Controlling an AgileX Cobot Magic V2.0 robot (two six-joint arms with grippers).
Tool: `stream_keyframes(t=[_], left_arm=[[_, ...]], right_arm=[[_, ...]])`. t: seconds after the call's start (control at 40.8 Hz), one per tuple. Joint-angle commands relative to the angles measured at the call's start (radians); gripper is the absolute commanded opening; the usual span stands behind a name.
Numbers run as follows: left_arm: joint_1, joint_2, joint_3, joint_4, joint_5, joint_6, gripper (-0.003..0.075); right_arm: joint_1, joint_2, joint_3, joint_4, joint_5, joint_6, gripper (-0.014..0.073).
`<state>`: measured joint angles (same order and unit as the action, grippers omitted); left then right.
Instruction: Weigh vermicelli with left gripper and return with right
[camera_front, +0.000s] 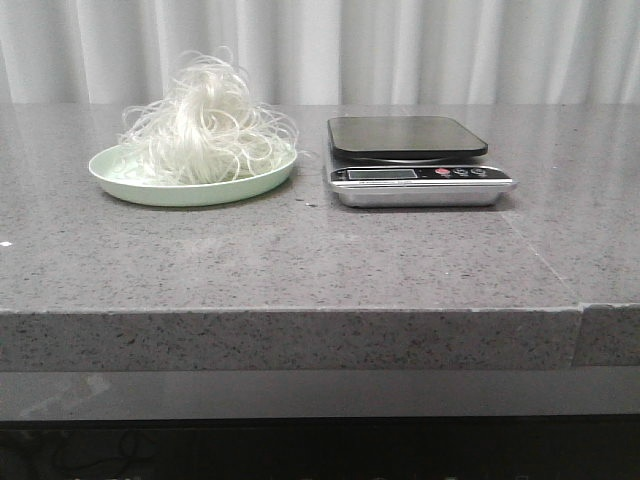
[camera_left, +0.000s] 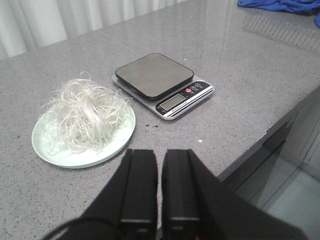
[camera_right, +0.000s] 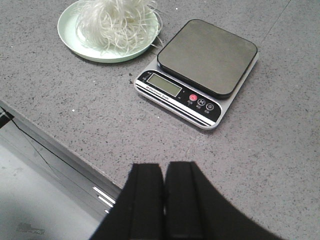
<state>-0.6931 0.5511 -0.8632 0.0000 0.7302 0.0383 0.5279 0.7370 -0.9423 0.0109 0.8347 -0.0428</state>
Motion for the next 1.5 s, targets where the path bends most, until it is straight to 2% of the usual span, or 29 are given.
stream_keyframes(t=[0.0, 0.539, 0.686, 0.932, 1.054, 1.177, 1.471], left_arm=[[-0.003, 0.005, -0.024, -0.009, -0.077, -0.013, 0.0145], [0.01, -0.006, 0.005, -0.009, -0.08, -0.013, 0.0145], [0.114, -0.072, 0.127, 0.011, -0.19, -0.013, 0.0145], [0.291, -0.249, 0.43, 0.009, -0.569, -0.013, 0.0145], [0.379, -0.359, 0.591, 0.0, -0.7, -0.013, 0.0145], [0.463, -0.459, 0.708, -0.042, -0.763, -0.013, 0.0145], [0.583, -0.551, 0.851, -0.055, -0.77, -0.013, 0.0145]], right_arm=[[-0.006, -0.001, -0.023, -0.011, -0.057, -0.009, 0.015], [-0.006, -0.001, -0.023, -0.011, -0.057, -0.009, 0.015], [-0.006, -0.001, -0.023, -0.011, -0.057, -0.009, 0.015], [-0.006, -0.001, -0.023, -0.011, -0.057, -0.009, 0.015], [-0.006, -0.001, -0.023, -0.011, -0.057, -0.009, 0.015], [-0.006, -0.001, -0.023, -0.011, -0.057, -0.009, 0.015], [-0.006, -0.001, -0.023, -0.011, -0.057, -0.009, 0.015]])
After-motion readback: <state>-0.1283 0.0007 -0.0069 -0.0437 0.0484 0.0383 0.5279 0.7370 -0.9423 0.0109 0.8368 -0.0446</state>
